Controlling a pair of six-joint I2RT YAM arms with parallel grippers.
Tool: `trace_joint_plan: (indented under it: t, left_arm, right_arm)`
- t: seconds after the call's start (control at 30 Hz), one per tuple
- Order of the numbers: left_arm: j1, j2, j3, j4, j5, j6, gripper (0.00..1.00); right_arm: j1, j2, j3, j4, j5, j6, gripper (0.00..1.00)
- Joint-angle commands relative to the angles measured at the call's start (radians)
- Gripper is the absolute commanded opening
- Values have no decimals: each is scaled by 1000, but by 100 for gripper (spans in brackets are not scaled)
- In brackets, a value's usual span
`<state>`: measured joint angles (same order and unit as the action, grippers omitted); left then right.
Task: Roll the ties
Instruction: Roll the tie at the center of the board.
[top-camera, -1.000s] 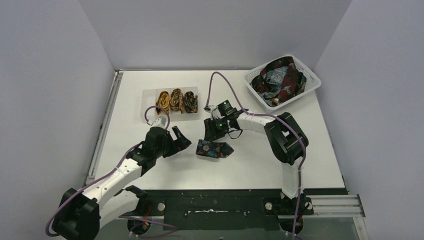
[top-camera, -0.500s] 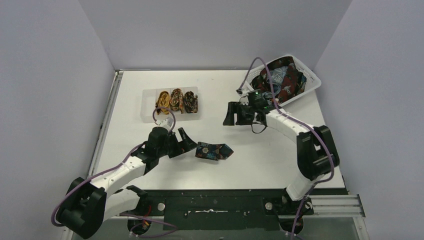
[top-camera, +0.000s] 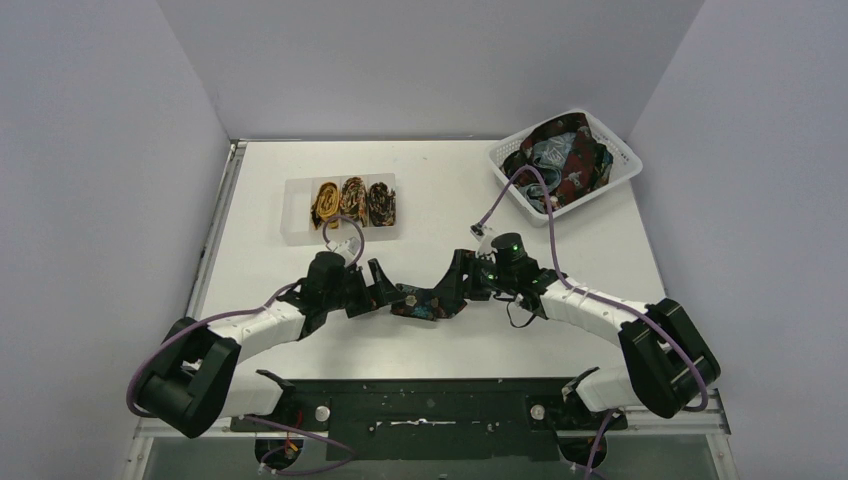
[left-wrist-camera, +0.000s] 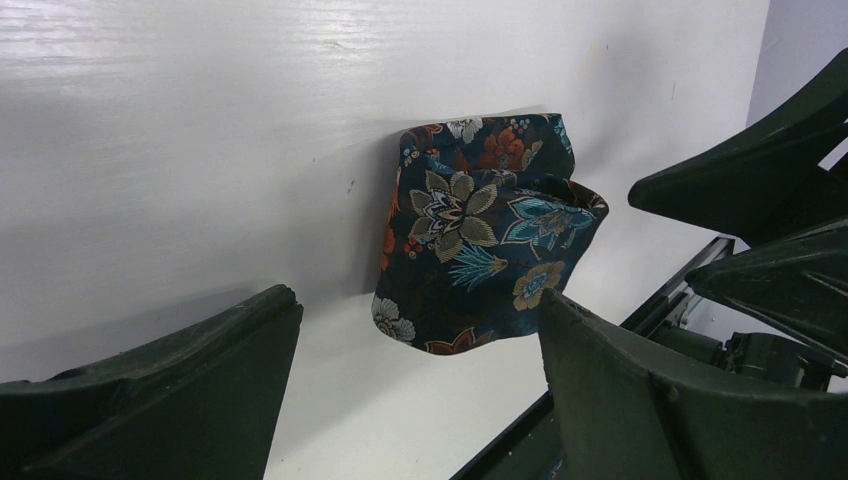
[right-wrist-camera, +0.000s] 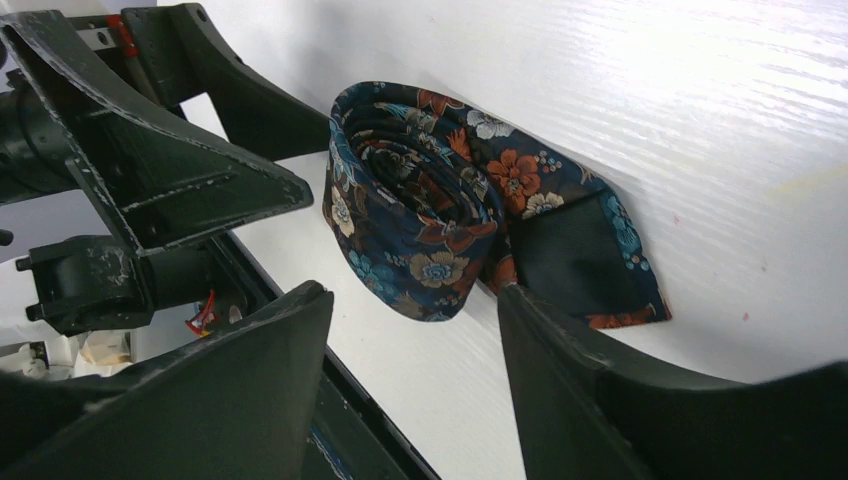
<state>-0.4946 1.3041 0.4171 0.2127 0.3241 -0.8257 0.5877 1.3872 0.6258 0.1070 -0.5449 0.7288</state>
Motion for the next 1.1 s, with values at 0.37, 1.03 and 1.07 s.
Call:
trace_joint_plan:
  t: [0.37,1.03,1.07]
  left_arm:
    - [1,76,45,134,69,25,86]
    - [-61,230,91,261,135,13,86]
    - [-64,240,93,273,141,6,86]
  right_arm:
    - [12,154,1,150,-17,61,38]
    - [-34,209,-17,128,-12,20,33]
    - [-34,210,-19,128,-12,18,33]
